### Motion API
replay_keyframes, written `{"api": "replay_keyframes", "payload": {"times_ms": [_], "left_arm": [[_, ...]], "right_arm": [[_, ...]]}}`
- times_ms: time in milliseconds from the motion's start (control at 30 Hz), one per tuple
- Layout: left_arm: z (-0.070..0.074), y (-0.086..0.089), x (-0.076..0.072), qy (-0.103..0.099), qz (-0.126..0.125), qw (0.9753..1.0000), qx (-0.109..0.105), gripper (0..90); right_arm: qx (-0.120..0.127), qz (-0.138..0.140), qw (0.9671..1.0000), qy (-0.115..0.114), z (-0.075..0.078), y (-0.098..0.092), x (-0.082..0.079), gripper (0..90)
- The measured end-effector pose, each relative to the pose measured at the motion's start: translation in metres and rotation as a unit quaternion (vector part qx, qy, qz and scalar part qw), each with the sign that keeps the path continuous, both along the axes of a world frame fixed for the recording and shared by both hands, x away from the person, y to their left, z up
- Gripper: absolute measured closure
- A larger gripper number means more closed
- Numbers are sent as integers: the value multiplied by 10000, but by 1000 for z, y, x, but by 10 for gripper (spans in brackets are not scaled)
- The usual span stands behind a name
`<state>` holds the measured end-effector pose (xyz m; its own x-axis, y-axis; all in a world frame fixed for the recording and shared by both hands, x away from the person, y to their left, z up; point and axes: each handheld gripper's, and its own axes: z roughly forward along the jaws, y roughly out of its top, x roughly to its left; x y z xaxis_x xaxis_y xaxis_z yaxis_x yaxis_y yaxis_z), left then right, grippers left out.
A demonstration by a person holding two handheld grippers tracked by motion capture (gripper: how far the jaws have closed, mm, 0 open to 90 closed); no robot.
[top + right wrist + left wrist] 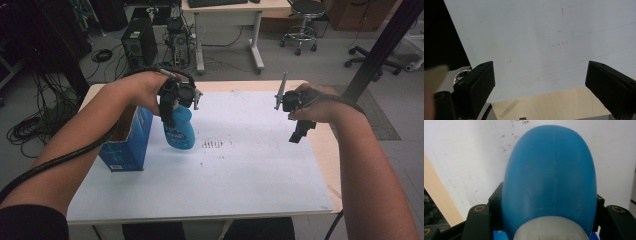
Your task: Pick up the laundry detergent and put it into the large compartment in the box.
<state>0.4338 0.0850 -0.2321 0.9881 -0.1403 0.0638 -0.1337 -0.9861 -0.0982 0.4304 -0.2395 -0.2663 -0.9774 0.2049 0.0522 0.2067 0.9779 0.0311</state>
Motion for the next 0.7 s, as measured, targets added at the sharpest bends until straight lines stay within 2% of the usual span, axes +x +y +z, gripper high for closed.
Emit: {"api": "replay_keyframes", "payload": {"times_ms": [100,267,333,400,467,533,567,700], "left_arm": [[10,4,-3,75,325,9994,10,383],[21,9,-7,195,828,9963,122,383],[25,10,-7,268,1114,9932,216,383],[29,11,-9,268,1344,9904,200,382],[34,12,-10,239,1469,9887,186,383],[38,13,-11,233,1699,9851,160,383],[40,13,-11,229,1744,9843,162,383],[50,13,-14,216,2124,9769,94,383]], "right_arm": [[-9,29,10000,-3,1,2,0,89],[-39,74,10000,-13,2,5,0,89],[-49,101,9999,-12,3,7,0,89],[-41,133,9999,-25,4,9,0,89],[-34,149,9999,-35,5,10,-1,89],[-34,180,9998,-33,4,12,-1,89],[-54,176,9998,-27,4,12,-1,90],[-36,210,9998,-25,3,14,-1,89]]}}
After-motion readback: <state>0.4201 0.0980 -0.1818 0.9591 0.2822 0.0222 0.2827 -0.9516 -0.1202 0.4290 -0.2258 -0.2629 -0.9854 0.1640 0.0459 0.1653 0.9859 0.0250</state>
